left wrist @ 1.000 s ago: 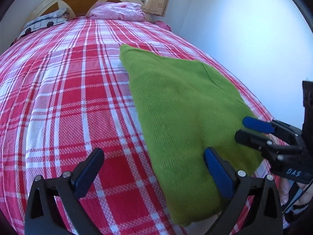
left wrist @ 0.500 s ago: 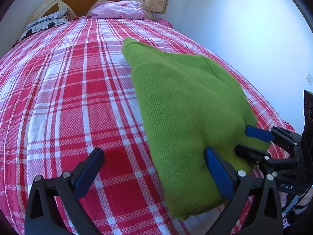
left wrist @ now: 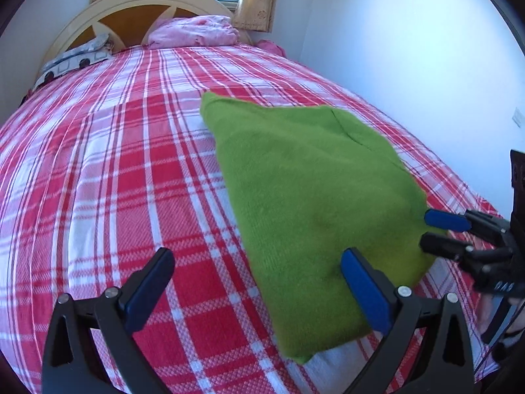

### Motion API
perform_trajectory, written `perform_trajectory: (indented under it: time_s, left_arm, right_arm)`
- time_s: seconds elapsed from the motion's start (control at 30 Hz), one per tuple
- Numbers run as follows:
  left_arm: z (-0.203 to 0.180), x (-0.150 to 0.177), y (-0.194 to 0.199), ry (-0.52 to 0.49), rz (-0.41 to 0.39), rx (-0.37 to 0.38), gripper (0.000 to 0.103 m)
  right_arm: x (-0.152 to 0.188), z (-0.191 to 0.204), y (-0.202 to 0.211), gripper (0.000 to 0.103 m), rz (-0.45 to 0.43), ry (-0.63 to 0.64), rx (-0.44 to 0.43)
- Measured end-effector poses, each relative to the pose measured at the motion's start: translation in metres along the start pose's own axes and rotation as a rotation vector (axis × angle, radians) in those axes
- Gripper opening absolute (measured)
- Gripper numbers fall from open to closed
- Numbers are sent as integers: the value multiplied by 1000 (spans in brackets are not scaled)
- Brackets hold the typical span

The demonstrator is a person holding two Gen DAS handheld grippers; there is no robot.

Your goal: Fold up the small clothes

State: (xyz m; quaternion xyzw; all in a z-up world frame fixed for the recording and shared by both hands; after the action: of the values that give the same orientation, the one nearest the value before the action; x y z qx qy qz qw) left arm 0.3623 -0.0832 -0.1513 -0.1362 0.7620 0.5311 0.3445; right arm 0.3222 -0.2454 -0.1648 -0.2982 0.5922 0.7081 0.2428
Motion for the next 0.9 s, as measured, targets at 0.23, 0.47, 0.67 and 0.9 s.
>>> perform_trajectory:
  time_s: [0.23, 0.47, 0.67, 0.9]
  left_arm:
    - [3, -14, -16, 54, 11, 49, 103]
    - [2, -14, -36, 79, 41, 80, 103]
    - [2, -12, -41, 96, 50, 112, 103]
    - [-1, -11, -43, 86, 37, 128, 103]
  right_arm:
    - [-32, -43, 13, 55, -92, -180, -123]
    - [-61, -89, -41, 55, -8, -285, -147]
    - [-73, -118, -86, 55, 45, -369, -199]
    - [-79, -122, -115, 55, 108, -397, -282]
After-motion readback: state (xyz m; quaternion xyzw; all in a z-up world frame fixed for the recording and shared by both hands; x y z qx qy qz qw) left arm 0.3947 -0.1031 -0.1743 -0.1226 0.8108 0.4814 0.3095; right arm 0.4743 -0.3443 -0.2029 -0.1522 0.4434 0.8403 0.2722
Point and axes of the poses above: each gripper's, at about its wrist camera, not at the fingertips, and y roughly against the way its jaws point, z to its left, x to its underside, the point moved 5 cm from there along -y, roughly the way its jaws point, and after that the axes turned 5 degrees about x, right-handed, at the moved point
